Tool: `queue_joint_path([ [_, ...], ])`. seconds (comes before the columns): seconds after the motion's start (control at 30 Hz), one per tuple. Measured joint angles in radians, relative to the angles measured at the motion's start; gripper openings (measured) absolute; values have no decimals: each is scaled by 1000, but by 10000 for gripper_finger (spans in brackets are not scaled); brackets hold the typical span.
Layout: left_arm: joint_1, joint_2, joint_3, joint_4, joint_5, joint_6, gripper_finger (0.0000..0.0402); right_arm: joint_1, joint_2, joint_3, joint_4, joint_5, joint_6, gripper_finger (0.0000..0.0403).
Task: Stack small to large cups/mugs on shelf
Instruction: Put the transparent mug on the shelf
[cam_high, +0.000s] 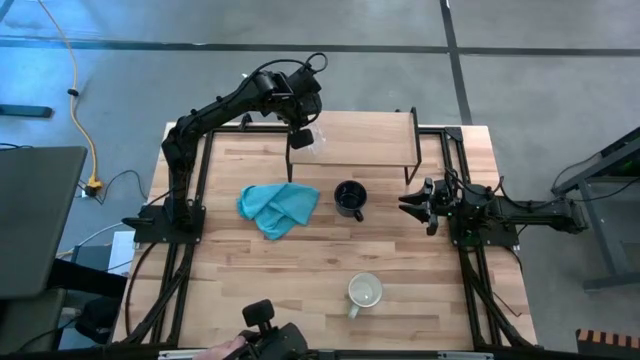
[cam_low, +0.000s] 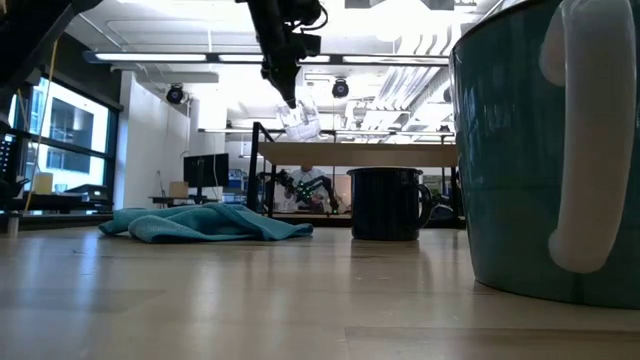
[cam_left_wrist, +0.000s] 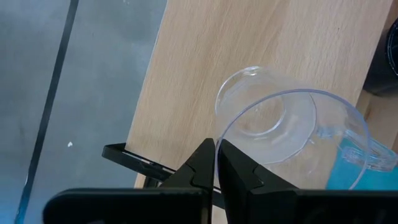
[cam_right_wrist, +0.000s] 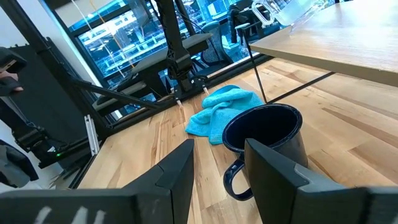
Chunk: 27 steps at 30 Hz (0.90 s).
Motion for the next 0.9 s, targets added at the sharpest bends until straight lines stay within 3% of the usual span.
queue_joint_path([
  [0.9, 0, 0, 0, 22, 12, 0, 10, 0, 0, 0, 0, 0, 0, 134],
])
